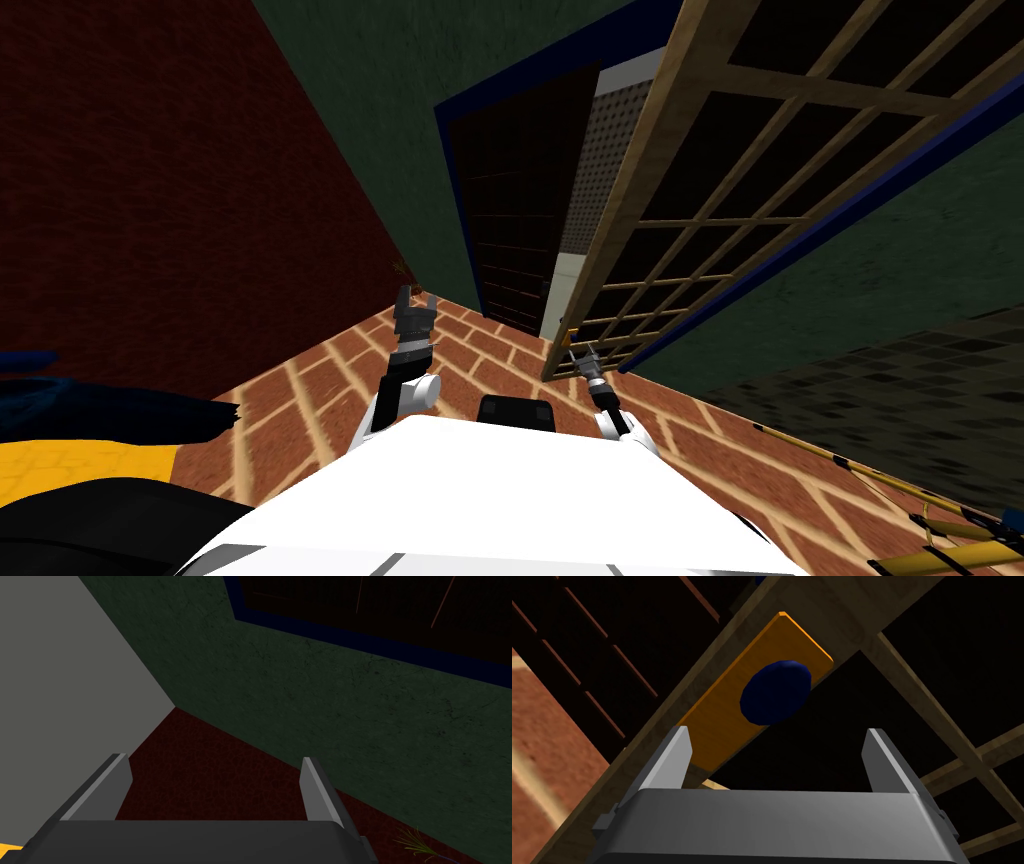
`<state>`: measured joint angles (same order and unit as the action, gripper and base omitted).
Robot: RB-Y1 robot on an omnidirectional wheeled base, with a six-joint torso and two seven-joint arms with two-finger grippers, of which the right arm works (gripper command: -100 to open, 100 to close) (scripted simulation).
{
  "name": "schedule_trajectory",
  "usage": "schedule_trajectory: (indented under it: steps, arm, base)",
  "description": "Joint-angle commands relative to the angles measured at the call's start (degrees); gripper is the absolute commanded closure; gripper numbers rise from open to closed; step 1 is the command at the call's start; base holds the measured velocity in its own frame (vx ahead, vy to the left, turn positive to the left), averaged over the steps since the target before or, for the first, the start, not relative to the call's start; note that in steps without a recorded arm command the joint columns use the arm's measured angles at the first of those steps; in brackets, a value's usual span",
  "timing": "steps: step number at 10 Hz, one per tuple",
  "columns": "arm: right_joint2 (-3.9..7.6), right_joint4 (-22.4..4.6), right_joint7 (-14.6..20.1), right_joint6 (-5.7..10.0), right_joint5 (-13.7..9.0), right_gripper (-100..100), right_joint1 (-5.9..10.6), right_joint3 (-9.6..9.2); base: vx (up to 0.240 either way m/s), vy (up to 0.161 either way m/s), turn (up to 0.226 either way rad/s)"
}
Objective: Pull the door open
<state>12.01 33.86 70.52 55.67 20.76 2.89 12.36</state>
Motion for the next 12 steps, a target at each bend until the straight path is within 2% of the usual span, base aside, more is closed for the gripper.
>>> schedule_trajectory:
  steps: [1, 5, 6, 10, 11, 12]
  arm:
    - [-0.04, 0.1, 1.7, -0.12, -0.1, -100, 0.02, -0.12]
    - [-0.27, 0.1, 8.5, -0.5, -0.5, -100, 0.49, -0.75]
    - [-0.27, 0.1, 8.9, -0.5, -0.5, -100, 0.49, -0.75]
    - [-0.5, 0.0, 15.6, -0.87, -0.9, -100, 0.96, -1.36]
    - [-0.5, 0.0, 16.0, -0.87, -0.9, -100, 0.96, -1.36]
    - [-0.57, 0.0, 18.3, -0.98, -1.0, -100, 1.1, -1.55]
  base:
    - [-0.042, -0.03, 0.021]
    - [-0.058, -0.043, 0.041]
    - [-0.043, -0.029, 0.023]
    - [-0.059, -0.038, 0.042]
    - [-0.044, -0.028, 0.022]
    - [-0.049, -0.024, 0.034]
